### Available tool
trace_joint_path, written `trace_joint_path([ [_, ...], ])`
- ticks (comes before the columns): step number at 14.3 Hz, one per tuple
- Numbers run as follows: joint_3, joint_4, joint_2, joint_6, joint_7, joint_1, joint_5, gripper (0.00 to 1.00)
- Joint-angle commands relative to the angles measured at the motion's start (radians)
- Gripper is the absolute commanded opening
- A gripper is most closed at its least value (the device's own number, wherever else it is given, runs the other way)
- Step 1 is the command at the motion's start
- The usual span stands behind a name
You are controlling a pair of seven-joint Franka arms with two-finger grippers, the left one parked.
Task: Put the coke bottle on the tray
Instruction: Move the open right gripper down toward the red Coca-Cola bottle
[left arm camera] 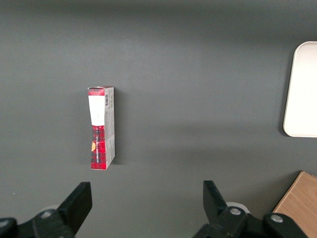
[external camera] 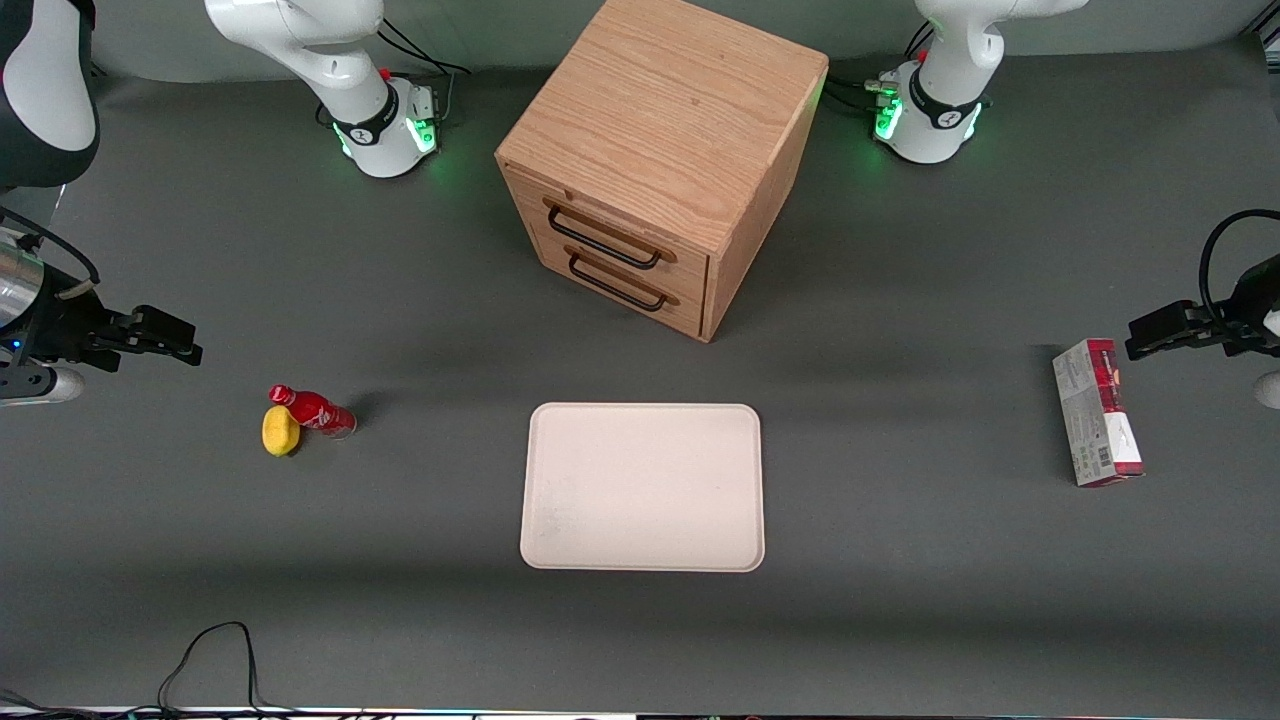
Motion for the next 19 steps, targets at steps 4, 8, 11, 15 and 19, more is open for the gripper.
trace_joint_path([
  [4,-0.004,0.020,0.002,-0.024,0.011,0.007,-0.019,1.00],
  [8,-0.031,-0.015,-0.022,-0.046,-0.024,0.003,-0.017,1.00],
  [11,-0.048,-0.125,-0.112,-0.014,-0.051,0.004,-0.016,1.00],
  [15,-0.047,-0.261,-0.211,0.041,-0.051,0.010,-0.016,1.00],
  [19,-0.047,-0.306,-0.206,0.092,-0.054,0.010,-0.016,1.00],
])
